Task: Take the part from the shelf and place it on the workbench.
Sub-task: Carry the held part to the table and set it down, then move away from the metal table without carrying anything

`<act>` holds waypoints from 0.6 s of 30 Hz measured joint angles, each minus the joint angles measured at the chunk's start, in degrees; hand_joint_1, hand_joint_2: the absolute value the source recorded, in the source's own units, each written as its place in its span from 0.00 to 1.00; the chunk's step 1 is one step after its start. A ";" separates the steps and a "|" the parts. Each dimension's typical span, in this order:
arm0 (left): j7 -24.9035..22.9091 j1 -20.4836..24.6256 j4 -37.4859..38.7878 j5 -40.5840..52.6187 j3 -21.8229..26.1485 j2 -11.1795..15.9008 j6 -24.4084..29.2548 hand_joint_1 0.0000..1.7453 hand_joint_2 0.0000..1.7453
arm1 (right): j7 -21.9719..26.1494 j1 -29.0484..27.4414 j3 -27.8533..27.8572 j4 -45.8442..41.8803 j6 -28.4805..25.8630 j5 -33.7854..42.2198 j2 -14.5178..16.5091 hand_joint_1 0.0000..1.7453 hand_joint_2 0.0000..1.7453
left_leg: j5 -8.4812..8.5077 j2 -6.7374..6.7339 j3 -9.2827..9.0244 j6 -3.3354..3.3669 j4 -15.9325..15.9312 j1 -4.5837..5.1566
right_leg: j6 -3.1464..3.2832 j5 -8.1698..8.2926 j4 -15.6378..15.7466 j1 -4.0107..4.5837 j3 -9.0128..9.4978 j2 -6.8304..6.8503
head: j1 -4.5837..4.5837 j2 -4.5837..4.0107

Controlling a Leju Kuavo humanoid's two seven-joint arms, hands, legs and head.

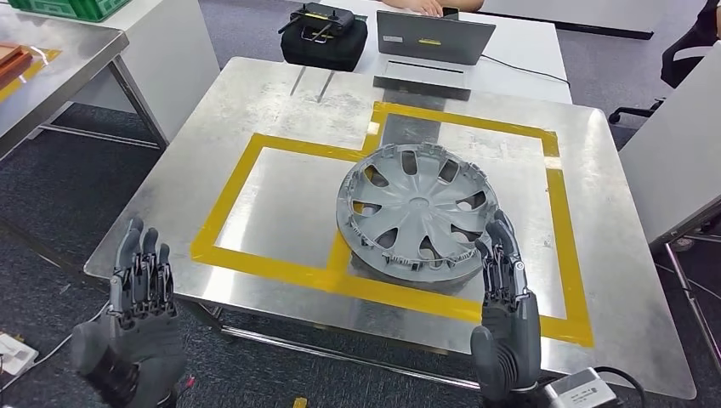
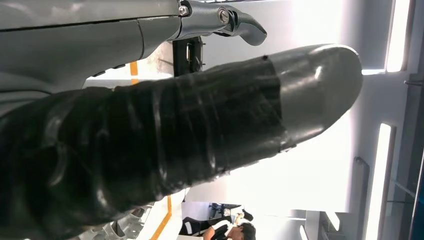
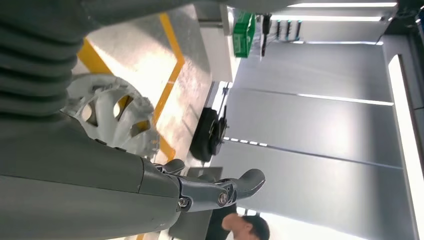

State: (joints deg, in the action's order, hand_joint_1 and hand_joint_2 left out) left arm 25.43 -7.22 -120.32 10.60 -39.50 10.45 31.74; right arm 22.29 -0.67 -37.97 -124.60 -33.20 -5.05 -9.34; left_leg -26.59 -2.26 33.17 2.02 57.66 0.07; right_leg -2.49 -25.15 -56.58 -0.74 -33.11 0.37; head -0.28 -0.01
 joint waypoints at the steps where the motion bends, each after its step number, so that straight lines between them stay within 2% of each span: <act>1: -0.25 0.02 -0.02 0.02 0.00 0.06 -0.02 0.00 0.00 | 0.22 -0.08 0.00 -0.29 0.35 0.67 -0.02 0.00 1.00 | -0.01 0.00 0.04 0.15 0.05 0.07 | -0.17 0.05 0.06 -0.06 0.03 0.00 | 0.02 0.01; 3: -0.87 0.09 -0.20 0.03 0.00 0.12 -0.19 0.00 0.00 | 0.38 -0.12 0.02 -0.81 0.94 2.00 -0.12 0.00 0.50 | 0.26 -0.07 -0.08 0.64 -0.32 -0.05 | -0.57 -0.08 -0.06 -0.12 -0.12 -0.01 | 0.07 0.01; 4: -1.18 0.18 -0.33 0.04 0.00 0.13 -0.35 0.00 0.00 | 0.38 -0.08 0.03 -1.04 1.17 2.51 -0.19 0.00 0.25 | 0.44 -0.14 -0.21 0.89 -0.61 -0.18 | -0.74 -0.75 -0.86 -0.12 -0.53 -0.03 | 0.00 0.00; 5: -1.44 0.29 -0.46 0.05 0.00 0.13 -0.51 0.00 0.00 | 0.38 -0.04 0.05 -1.23 1.38 2.89 -0.28 0.00 0.00 | 0.62 -0.21 -0.35 1.13 -0.90 -0.32 | -0.87 -2.10 -2.90 -0.12 -1.44 -0.05 | -0.22 0.00; 8: -2.41 0.53 -0.62 0.15 0.00 0.17 -0.76 0.00 0.00 | 0.55 -0.05 0.09 -1.49 2.20 4.36 -0.55 0.00 0.00 | 0.73 -0.28 -0.34 1.38 -0.98 -0.28 | -1.01 -7.70 -14.09 -0.13 -6.05 -0.06 | -1.11 0.00; 9: -2.81 0.57 -0.67 0.21 0.00 0.20 -0.78 0.00 0.00 | 0.70 -0.07 0.10 -1.49 2.62 5.02 -0.65 0.00 0.00 | 0.72 -0.28 -0.27 1.38 -0.91 -0.22 | -0.98 -8.38 -16.43 -0.12 -6.93 -0.06 | -1.26 0.00; 10: -3.18 0.66 -0.75 0.25 0.00 0.25 -0.77 0.00 0.00 | 0.88 -0.05 0.13 -1.50 3.05 5.66 -0.73 0.00 0.00 | 0.70 -0.27 -0.22 1.37 -0.81 -0.16 | -0.88 -7.96 -16.54 -0.10 -6.77 -0.06 | -1.36 0.01; 11: -3.49 0.79 -0.88 0.27 0.00 0.28 -0.76 0.00 0.00 | 1.03 0.00 0.17 -1.54 3.43 6.17 -0.84 0.00 0.00 | 0.68 -0.26 -0.19 1.33 -0.69 -0.11 | -0.67 -6.59 -14.36 -0.07 -5.50 -0.05 | -1.49 0.00; 12: -3.76 0.92 -1.05 0.28 0.00 0.32 -0.77 0.00 0.00 | 1.14 0.10 0.23 -1.62 3.75 6.51 -0.93 0.00 0.00 | 0.64 -0.25 -0.20 1.28 -0.57 -0.07 | -0.29 -4.71 -10.36 0.03 -3.37 0.06 | -1.66 0.00; 14: -4.10 1.12 -1.40 0.20 0.00 0.36 -0.95 0.00 0.00 | 1.03 0.48 0.30 -1.90 4.39 6.68 -1.07 0.00 0.00 | 0.58 -0.29 -0.14 0.95 -0.35 0.08 | 0.60 -2.53 -2.84 0.43 0.46 0.64 | -1.80 -0.01; 15: -4.22 1.19 -1.55 0.13 0.00 0.37 -1.12 0.00 0.00 | 0.73 0.69 0.31 -2.05 4.78 6.57 -1.10 0.00 0.00 | 0.60 -0.38 -0.07 0.66 -0.29 0.08 | 0.97 -2.23 -0.86 0.67 1.38 0.83 | -1.80 0.00; 18: -4.31 1.41 -1.85 -0.11 0.00 0.43 -1.68 0.00 0.00 | -0.65 1.02 0.35 -2.36 5.86 6.10 -1.18 0.00 0.00 | 0.69 -0.58 0.09 -0.37 -0.32 -0.11 | 1.66 -1.93 0.23 0.83 1.69 0.53 | -1.74 0.00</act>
State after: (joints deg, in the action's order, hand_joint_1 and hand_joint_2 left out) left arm 21.12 -5.82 -122.17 10.49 -39.50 10.88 30.05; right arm 21.64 0.35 -37.61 -126.96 -27.34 1.04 -10.52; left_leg -25.90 -2.84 33.27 1.64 57.34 -0.04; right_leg -0.83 -27.08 -56.35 0.09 -31.42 0.90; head -2.02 -0.01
